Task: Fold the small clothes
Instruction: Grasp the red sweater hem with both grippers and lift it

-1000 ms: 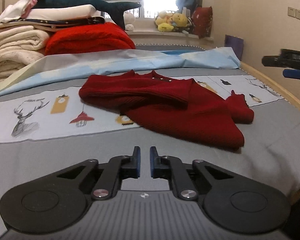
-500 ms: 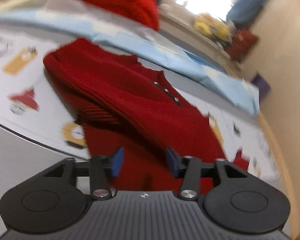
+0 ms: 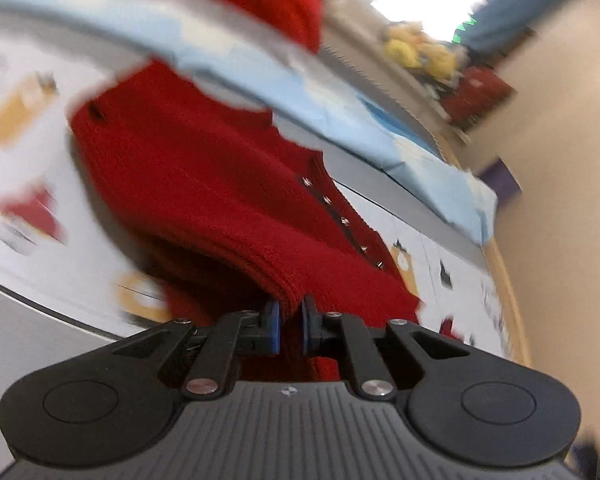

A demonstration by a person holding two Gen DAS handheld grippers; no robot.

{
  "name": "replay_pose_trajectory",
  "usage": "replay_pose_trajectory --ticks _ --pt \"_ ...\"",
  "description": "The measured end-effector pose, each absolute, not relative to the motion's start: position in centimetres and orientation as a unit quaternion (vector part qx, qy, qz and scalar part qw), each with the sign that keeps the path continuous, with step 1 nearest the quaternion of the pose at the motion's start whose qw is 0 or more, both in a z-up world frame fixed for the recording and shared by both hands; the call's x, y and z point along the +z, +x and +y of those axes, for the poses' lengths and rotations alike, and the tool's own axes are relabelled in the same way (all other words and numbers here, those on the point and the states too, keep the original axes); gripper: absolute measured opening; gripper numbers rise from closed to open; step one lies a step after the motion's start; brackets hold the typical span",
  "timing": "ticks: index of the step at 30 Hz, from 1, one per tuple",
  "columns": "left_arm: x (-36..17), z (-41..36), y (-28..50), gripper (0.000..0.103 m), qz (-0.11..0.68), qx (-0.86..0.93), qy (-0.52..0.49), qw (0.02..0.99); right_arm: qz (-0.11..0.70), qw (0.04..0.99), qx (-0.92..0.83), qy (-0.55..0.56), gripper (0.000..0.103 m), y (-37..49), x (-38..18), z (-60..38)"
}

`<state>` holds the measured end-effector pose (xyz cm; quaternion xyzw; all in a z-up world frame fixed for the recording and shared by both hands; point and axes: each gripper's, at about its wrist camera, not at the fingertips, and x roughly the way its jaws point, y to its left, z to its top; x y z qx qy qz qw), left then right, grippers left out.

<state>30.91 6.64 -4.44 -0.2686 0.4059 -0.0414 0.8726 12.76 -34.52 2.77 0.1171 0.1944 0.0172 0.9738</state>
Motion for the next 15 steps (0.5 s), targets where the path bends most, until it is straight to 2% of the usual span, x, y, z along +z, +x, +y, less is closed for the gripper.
replay_pose_trajectory --ticks 4,8,9,12,14,15 --pt "-2.5 14.3 23.4 0.01 0.427 -0.058 -0.131 0.893 0.206 0.97 0.006 0.131 0.065 13.2 2.4 -34.7" --pt "-4.3 22.8 16.9 0.009 0.495 -0.013 -0.008 0.869 0.227 0.963 0.006 0.144 0.055 13.7 1.8 -34.5" --pt "-5.1 25.0 15.7 0.005 0.51 0.005 -0.011 0.86 0.235 0.961 0.009 0.143 0.054 13.8 1.6 -34.2" --pt "-6.9 29.5 13.6 0.006 0.519 0.026 -0.095 0.849 0.273 0.952 0.022 0.139 0.051 14.7 0.6 -33.0" --pt "-7.7 30.7 13.2 0.009 0.526 0.027 -0.123 0.841 0.314 0.938 0.035 0.14 0.051 15.7 -0.5 -32.0" --pt "-7.6 30.6 13.4 0.014 0.526 0.023 -0.114 0.842 0.34 0.929 0.046 0.139 0.051 16.3 -1.3 -31.3"
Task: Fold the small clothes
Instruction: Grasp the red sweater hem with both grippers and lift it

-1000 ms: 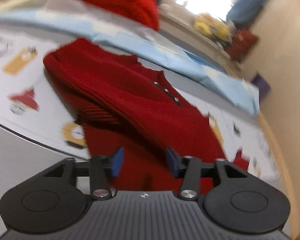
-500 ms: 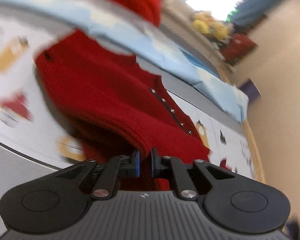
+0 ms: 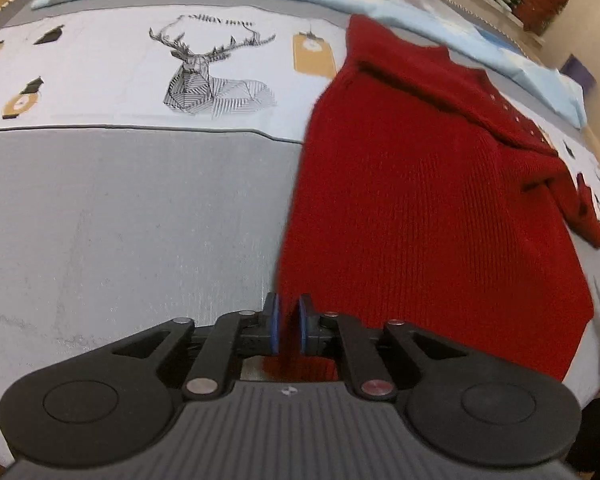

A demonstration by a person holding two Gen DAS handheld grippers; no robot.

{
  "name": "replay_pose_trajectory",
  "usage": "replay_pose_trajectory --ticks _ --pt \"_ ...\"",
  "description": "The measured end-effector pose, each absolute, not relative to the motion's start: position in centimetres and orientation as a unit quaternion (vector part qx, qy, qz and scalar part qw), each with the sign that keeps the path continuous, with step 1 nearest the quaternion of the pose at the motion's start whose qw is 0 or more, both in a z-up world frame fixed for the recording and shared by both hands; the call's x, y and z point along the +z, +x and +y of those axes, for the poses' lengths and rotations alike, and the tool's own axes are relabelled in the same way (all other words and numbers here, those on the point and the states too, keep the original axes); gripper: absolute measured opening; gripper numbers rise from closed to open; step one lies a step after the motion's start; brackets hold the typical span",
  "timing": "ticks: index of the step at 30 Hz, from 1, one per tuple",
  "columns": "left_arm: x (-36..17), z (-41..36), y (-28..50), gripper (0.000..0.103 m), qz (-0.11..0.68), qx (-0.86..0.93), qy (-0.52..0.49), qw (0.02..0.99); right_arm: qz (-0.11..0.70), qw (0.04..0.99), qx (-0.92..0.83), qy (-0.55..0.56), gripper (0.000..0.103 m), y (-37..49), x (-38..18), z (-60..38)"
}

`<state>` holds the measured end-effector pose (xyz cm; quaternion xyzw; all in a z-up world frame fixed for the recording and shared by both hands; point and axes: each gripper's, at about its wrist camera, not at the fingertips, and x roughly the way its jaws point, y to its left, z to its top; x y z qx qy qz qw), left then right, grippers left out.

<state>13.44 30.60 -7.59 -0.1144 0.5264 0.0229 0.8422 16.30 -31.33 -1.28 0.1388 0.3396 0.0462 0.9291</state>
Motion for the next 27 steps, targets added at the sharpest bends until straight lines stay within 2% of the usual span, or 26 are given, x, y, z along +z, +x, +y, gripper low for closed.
replay_pose_trajectory --ticks 1,3,6,9,12,13,14,15,16,18,25,27 --pt "-7.4 30.4 13.7 0.027 0.521 0.018 -0.097 0.848 0.363 0.92 0.056 0.137 0.051 16.7 -2.0 -30.6" --pt "-7.1 29.9 14.0 0.041 0.509 0.012 -0.077 0.857 0.412 0.899 0.073 0.129 0.051 17.8 -3.7 -28.7" --pt "-7.7 30.4 15.4 0.042 0.519 0.016 -0.089 0.85 0.48 0.867 0.08 0.103 0.051 19.1 -6.4 -26.1" --pt "-8.9 30.7 15.0 0.046 0.526 0.022 -0.092 0.845 0.523 0.845 0.07 0.082 0.051 19.7 -8.6 -24.6" --pt "-10.3 30.6 15.3 0.047 0.543 0.036 -0.086 0.835 0.555 0.828 0.06 0.055 0.051 20.3 -10.5 -23.7" --pt "-10.9 30.7 15.7 0.045 0.551 0.039 -0.087 0.829 0.566 0.821 0.056 0.042 0.05 20.4 -11.1 -23.5" --pt "-11.4 30.6 16.0 0.044 0.563 0.039 -0.084 0.821 0.57 0.819 0.058 0.032 0.045 20.3 -11.5 -23.2" --pt "-11.7 30.3 16.2 0.034 0.57 0.036 -0.08 0.817 0.565 0.822 0.064 0.024 0.036 20.2 -11.5 -22.9" --pt "-11.7 29.9 16.2 0.018 0.569 0.027 -0.073 0.819 0.559 0.825 0.078 0.021 0.022 20.1 -11.3 -22.7" --pt "-11.1 28.9 16.1 0.011 0.563 0.018 -0.061 0.824 0.55 0.83 0.092 0.013 0.007 19.6 -10.9 -22.5" --pt "-8.4 24.4 12.8 0.008 0.531 -0.114 -0.043 0.838 0.459 0.88 0.06 0.107 0.005 16.6 -4.8 -30.3" --pt "-8.7 23.0 11.2 0.008 0.544 -0.157 -0.018 0.824 0.471 0.877 0.023 0.09 0.005 15.1 -4.8 -32.4"
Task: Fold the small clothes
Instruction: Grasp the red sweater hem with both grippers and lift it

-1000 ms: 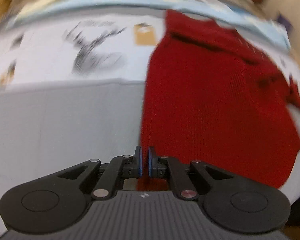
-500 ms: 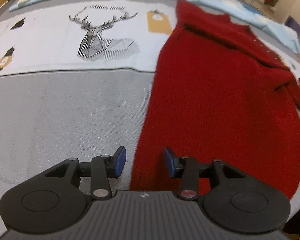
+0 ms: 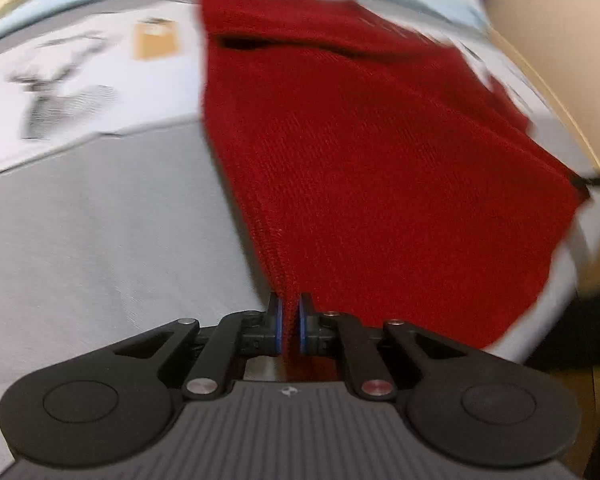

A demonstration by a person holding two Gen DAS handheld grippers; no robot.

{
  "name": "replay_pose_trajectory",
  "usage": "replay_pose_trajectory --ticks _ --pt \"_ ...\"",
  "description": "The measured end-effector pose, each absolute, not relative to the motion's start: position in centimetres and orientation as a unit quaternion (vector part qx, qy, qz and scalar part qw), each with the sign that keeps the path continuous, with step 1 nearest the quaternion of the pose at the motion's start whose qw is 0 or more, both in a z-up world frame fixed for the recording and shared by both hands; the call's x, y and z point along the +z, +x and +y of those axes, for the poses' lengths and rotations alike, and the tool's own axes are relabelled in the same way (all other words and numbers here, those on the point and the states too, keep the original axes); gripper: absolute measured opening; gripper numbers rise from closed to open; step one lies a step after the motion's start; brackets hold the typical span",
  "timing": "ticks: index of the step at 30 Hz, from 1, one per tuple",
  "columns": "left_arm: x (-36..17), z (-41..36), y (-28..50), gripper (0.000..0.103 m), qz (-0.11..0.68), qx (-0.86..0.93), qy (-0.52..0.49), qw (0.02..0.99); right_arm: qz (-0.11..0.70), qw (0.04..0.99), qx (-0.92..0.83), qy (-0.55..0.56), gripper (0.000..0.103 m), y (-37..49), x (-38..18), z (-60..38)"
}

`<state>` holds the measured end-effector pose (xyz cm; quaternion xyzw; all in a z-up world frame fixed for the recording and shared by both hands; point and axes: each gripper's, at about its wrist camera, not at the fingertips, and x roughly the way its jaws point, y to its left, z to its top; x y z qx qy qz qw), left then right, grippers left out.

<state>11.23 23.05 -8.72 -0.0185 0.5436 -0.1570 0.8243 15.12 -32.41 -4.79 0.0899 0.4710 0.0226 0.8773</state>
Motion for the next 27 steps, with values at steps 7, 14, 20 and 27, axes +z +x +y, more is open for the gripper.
replay_pose_trajectory --ticks 7,14,20,27 --pt "-11.1 22.3 8.1 0.007 0.594 -0.189 0.078 0.778 0.589 0.806 0.059 0.009 0.008 12.9 -9.1 -34.1" --pt "-10.5 20.5 8.7 0.01 0.6 -0.177 0.108 0.773 0.589 0.805 0.078 -0.001 0.013 13.2 -9.4 -32.8" --pt "-6.7 19.2 8.8 0.012 0.575 -0.139 0.106 0.799 0.588 0.803 0.092 -0.028 0.003 13.0 -9.9 -32.1" --pt "-1.0 16.2 10.9 0.013 0.452 -0.121 0.076 0.88 0.58 0.809 0.095 -0.03 0.006 12.7 -9.0 -32.2"
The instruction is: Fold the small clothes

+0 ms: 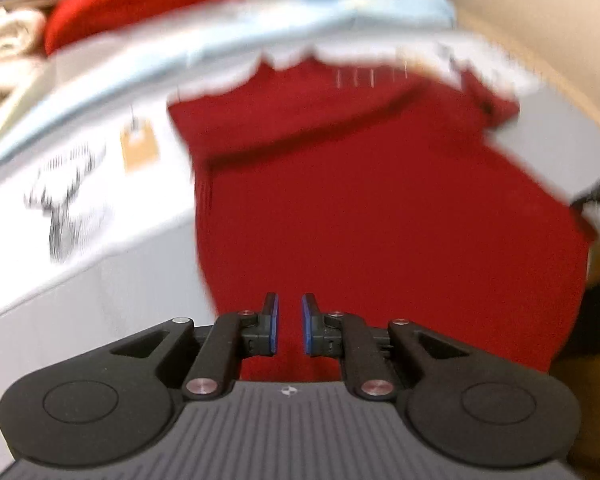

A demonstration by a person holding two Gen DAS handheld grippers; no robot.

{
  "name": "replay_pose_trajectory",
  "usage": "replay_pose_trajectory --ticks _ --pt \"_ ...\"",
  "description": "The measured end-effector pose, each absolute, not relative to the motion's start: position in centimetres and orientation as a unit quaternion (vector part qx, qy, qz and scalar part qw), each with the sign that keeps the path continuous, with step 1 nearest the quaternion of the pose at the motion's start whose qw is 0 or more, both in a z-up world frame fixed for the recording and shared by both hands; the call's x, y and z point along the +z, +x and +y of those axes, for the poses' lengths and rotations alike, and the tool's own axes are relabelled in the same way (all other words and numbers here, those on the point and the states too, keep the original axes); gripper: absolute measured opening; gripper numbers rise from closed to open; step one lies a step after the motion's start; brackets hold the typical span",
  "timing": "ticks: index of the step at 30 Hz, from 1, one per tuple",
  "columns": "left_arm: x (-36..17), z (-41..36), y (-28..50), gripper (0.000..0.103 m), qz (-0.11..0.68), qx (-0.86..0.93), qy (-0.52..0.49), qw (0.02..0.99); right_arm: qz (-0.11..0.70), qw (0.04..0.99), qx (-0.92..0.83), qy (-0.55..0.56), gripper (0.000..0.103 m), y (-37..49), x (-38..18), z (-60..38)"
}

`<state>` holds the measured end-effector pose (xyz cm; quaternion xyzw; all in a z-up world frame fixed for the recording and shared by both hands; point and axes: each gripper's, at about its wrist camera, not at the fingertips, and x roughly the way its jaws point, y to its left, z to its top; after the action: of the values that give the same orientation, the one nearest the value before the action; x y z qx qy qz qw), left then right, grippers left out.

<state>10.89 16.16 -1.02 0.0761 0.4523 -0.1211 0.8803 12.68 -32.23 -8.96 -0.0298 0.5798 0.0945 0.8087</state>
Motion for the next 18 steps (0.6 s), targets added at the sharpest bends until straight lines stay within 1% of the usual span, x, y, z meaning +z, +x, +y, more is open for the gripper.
replay_pose_trajectory --ticks 3,5,6,8,12,18 --pt "-1.0 15.0 13.3 0.013 0.432 -0.111 0.018 0.895 0.533 0.841 0.088 0.001 0.009 12.9 -6.8 -32.7" --pt "-0.9 13.0 15.3 0.013 0.429 -0.103 0.042 0.897 0.503 0.859 0.088 0.035 0.015 13.5 -5.3 -32.9" --pt "-0.4 12.0 16.1 0.013 0.421 -0.105 0.05 0.9 0.496 0.862 0.093 0.052 0.016 13.9 -5.0 -33.1" --pt "0.2 10.6 19.0 0.013 0.406 -0.118 0.049 0.905 0.495 0.861 0.099 0.068 0.016 15.1 -5.1 -32.7" --pt "0.9 6.7 24.4 0.013 0.391 -0.141 0.029 0.909 0.495 0.86 0.111 0.056 0.016 17.1 -5.6 -30.9" --pt "-3.6 0.1 31.2 0.013 0.406 -0.161 0.027 0.899 0.524 0.845 0.106 0.004 0.016 20.5 -8.7 -28.6"
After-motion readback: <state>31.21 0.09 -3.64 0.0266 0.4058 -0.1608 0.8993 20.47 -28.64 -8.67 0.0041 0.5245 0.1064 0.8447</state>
